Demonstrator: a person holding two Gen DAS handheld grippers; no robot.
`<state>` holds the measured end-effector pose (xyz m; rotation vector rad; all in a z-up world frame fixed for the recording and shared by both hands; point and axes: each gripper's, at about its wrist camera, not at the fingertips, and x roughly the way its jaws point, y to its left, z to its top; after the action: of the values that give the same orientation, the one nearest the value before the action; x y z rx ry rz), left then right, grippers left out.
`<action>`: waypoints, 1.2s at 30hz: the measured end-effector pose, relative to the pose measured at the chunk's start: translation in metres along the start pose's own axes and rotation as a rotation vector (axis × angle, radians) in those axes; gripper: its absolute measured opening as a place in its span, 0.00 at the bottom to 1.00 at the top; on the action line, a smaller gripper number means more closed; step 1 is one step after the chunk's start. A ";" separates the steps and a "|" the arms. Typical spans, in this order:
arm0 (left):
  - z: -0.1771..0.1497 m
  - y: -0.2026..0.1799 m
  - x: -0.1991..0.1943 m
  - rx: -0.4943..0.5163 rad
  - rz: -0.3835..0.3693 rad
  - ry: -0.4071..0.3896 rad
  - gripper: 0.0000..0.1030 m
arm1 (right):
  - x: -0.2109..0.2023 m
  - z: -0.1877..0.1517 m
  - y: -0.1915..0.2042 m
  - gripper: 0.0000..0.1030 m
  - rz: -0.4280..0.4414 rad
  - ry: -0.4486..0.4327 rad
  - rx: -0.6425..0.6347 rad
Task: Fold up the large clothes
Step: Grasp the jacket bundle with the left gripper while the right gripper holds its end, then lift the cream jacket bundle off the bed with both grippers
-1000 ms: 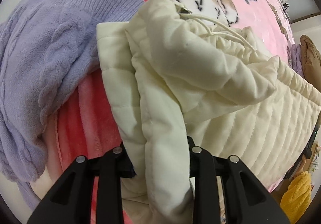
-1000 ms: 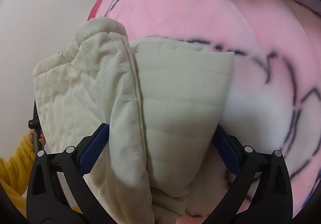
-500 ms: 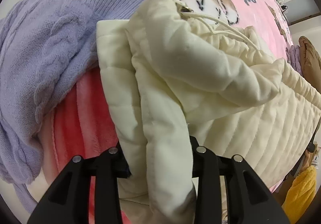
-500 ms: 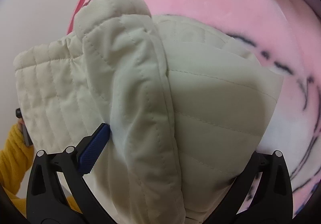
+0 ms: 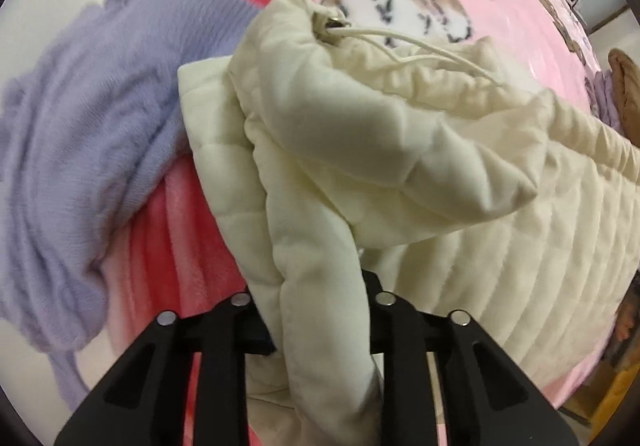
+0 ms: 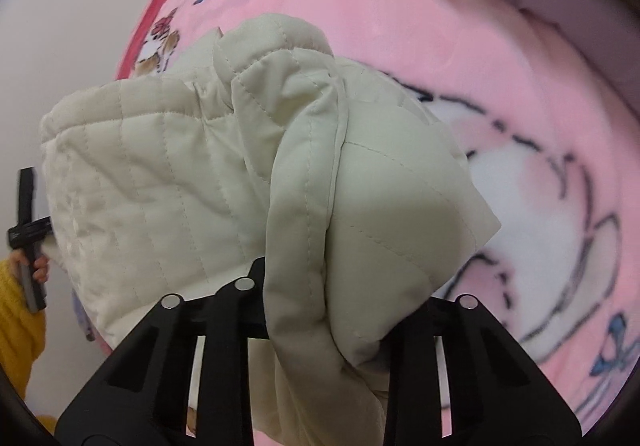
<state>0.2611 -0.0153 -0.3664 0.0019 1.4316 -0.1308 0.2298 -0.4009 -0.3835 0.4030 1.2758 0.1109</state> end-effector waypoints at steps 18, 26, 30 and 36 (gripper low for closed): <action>-0.147 -0.009 -0.199 -0.162 -0.083 -0.296 0.16 | -0.185 -0.118 0.079 0.16 -0.097 -0.223 -0.120; -0.190 -0.028 -0.235 -0.007 -0.121 -0.318 0.16 | -0.236 -0.199 0.080 0.16 -0.174 -0.265 0.001; -0.188 -0.047 -0.243 0.071 -0.227 -0.356 0.16 | -0.260 -0.231 0.080 0.16 -0.261 -0.295 0.106; -0.174 -0.097 -0.256 0.191 -0.347 -0.385 0.16 | -0.316 -0.269 0.063 0.17 -0.359 -0.408 0.226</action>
<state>0.0465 -0.0750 -0.1305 -0.1098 1.0203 -0.5261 -0.1091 -0.3759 -0.1374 0.3605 0.9389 -0.4048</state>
